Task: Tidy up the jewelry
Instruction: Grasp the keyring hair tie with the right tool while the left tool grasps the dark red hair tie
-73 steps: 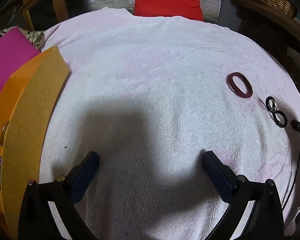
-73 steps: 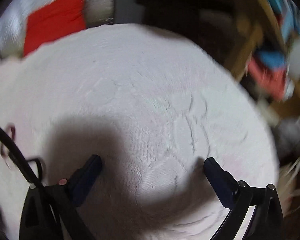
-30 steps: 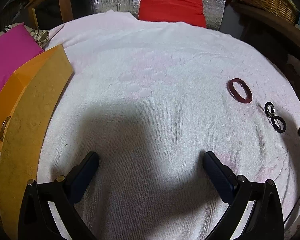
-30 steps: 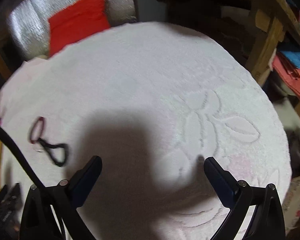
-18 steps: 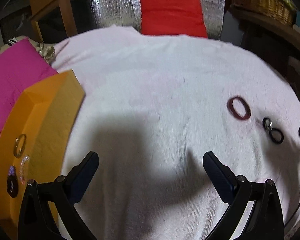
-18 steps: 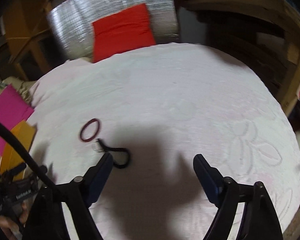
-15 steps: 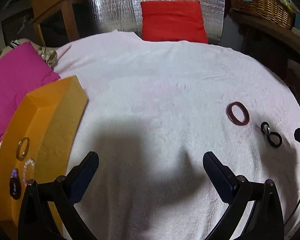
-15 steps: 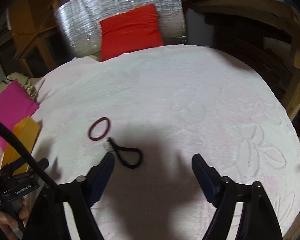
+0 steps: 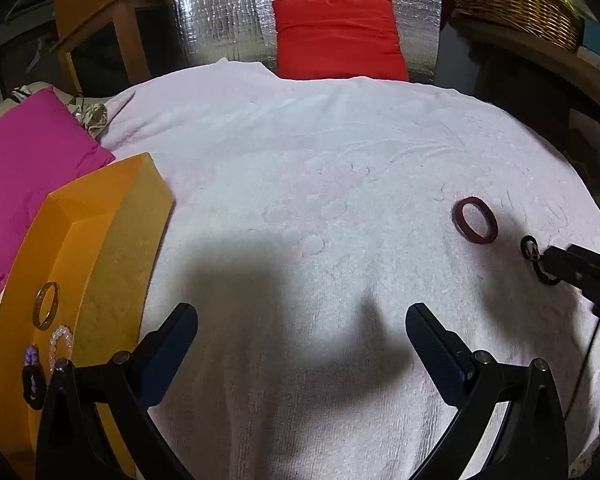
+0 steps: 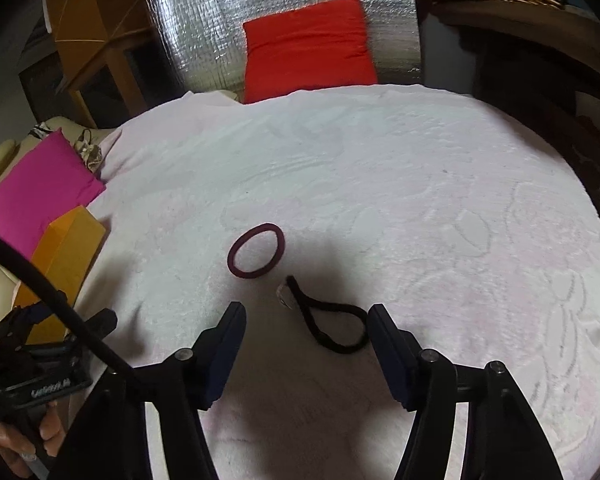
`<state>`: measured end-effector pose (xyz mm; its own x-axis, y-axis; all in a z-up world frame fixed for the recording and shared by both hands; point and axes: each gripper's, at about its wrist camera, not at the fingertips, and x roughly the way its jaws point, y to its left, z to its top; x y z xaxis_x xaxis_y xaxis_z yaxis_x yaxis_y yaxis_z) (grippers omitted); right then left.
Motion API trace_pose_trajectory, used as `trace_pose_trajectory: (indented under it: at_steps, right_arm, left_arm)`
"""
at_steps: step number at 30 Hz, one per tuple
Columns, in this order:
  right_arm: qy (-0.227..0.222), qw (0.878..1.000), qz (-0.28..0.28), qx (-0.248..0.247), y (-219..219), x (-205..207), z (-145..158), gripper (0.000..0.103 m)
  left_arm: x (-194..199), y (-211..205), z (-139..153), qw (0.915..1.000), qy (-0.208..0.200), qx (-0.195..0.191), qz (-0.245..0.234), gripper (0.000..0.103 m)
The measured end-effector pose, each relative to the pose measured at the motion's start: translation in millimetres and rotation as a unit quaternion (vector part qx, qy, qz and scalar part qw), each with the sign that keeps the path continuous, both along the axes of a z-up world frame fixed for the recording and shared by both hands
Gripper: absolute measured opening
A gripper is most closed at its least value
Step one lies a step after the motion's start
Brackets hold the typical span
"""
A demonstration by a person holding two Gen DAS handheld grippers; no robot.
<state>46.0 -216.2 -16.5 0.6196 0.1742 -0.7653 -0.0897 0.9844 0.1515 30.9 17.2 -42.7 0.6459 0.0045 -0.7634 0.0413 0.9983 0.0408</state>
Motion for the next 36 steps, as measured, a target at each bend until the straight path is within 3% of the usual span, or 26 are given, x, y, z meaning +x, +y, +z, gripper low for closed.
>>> trace_pose_trajectory:
  at_steps: [5, 8, 10, 16, 23, 27, 31, 34, 36]
  right_arm:
    - [0.022, 1.0, 0.007, -0.014, 14, 17, -15, 0.046]
    - [0.035, 0.999, -0.003, -0.023, 15, 25, -26, 0.02]
    - [0.028, 0.999, -0.012, -0.015, 10, 24, -24, 0.01]
    - [0.0, 0.999, -0.047, 0.018, -18, 13, -10, 0.009]
    - [0.007, 0.995, -0.082, 0.063, -45, 11, -3, 0.009]
    - [0.002, 0.992, -0.093, 0.081, -58, 8, 3, 0.009]
    - [0.004, 0.991, -0.102, 0.088, -69, 6, 3, 0.009]
    - [0.012, 0.989, -0.109, 0.098, -75, 8, 1, 0.009]
    - [0.017, 0.989, -0.108, 0.101, -75, 11, -2, 0.009]
  left_arm:
    - [0, -1, 1, 0.9998, -0.004, -0.009, -0.016, 0.103]
    - [2, -3, 3, 0.9996, -0.01, -0.016, -0.023, 0.103]
    - [3, -6, 4, 0.9993, -0.014, -0.02, -0.029, 0.103]
    - [13, -32, 8, 0.9979, -0.039, -0.015, -0.05, 0.103]
    - [36, -82, 8, 0.9946, -0.04, -0.055, -0.079, 0.103]
    - [55, -111, -5, 0.9937, -0.023, -0.042, -0.102, 0.103]
    - [73, -119, -18, 0.9932, 0.002, -0.055, -0.103, 0.103]
    - [81, -124, -25, 0.9932, 0.017, -0.05, -0.103, 0.096]
    - [80, -128, -23, 0.9931, 0.009, -0.045, -0.108, 0.083]
